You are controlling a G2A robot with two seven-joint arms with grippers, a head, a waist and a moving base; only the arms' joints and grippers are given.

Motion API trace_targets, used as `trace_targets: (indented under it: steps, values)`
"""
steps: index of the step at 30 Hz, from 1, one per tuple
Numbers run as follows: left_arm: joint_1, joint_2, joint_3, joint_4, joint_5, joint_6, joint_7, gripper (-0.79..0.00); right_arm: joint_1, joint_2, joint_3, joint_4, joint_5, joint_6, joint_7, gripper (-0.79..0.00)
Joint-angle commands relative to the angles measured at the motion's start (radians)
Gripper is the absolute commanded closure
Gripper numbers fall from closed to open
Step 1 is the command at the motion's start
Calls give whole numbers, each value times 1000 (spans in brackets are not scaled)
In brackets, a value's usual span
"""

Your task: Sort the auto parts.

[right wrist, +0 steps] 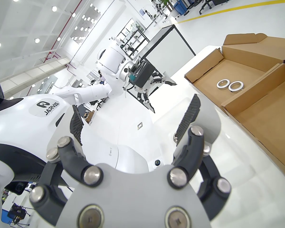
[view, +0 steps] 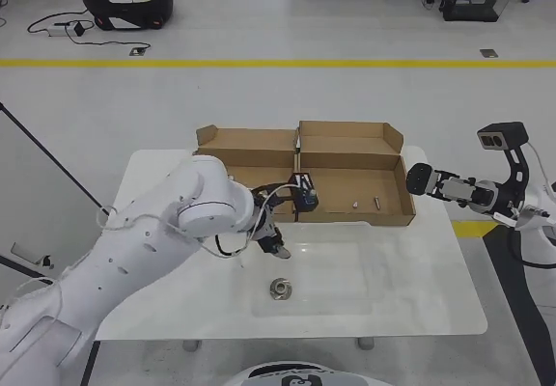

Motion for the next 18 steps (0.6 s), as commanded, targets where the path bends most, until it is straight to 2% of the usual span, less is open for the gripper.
trace_targets:
  steps: [1, 5, 9, 18]
  values:
    - [-24, 4, 35, -1, -1, 21, -20, -785, 0, 0, 0, 0, 0, 0, 0, -785]
    - [-53, 9, 95, 8, 71, 20, -19, -785, 0, 0, 0, 0, 0, 0, 0, -785]
    - [-51, 5, 122, 17, 82, 26, -20, -785, 0, 0, 0, 0, 0, 0, 0, -785]
    - [-45, 1, 134, 14, 84, 36, -18, -785, 0, 0, 0, 0, 0, 0, 0, -785]
